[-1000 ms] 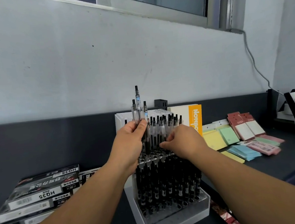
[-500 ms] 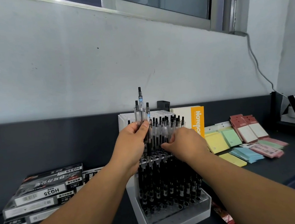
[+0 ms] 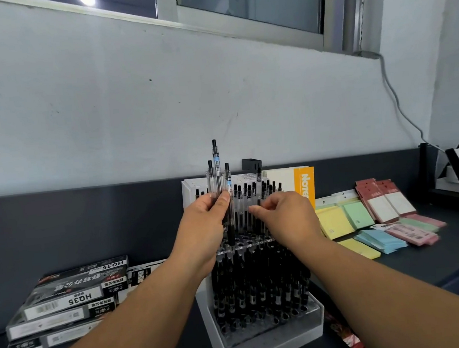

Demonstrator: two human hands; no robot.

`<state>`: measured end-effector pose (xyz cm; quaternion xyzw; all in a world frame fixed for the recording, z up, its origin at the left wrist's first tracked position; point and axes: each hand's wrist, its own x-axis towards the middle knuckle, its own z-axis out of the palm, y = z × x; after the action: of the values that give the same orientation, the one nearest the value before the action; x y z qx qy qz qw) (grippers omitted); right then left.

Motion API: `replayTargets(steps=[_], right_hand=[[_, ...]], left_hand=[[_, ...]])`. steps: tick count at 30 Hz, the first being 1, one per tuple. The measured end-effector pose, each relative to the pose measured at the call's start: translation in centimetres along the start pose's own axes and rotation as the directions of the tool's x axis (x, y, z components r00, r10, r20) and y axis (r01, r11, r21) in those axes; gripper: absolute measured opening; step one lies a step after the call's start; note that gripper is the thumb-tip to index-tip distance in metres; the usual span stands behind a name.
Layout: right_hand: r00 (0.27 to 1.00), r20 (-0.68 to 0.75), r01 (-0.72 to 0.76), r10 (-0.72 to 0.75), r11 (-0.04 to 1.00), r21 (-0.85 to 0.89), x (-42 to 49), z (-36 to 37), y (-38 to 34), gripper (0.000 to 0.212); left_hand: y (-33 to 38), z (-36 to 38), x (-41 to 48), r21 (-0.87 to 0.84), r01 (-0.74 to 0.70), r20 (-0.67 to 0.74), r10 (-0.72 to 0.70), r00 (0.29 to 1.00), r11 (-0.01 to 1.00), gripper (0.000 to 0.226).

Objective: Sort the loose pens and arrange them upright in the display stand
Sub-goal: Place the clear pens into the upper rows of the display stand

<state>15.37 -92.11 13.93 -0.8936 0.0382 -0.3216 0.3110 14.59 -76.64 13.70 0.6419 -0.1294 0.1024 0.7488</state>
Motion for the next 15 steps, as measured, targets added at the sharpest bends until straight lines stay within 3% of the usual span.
replayTargets(steps=[7, 11, 15], right_hand=[[1.0, 0.007, 0.014, -0.014, 0.998, -0.055, 0.0, 0.5, -0.2, 0.032], [0.985, 0.161, -0.014, 0.053, 0.972, -0.235, 0.1, 1.4, 0.0, 0.033], [0.981, 0.182, 0.003, 0.069, 0.93, -0.367, 1.0, 1.5, -0.5, 0.033]], left_hand=[[-0.5, -0.5, 0.3, -0.009, 0.015, 0.003, -0.015, 1.0, 1.0, 0.023], [-0.8, -0.9, 0.4, 0.003, 0.01, -0.003, -0.01, 1.0, 1.0, 0.025], [-0.9, -1.0, 0.5, 0.006, 0.014, -0.009, -0.014, 1.0, 1.0, 0.022]])
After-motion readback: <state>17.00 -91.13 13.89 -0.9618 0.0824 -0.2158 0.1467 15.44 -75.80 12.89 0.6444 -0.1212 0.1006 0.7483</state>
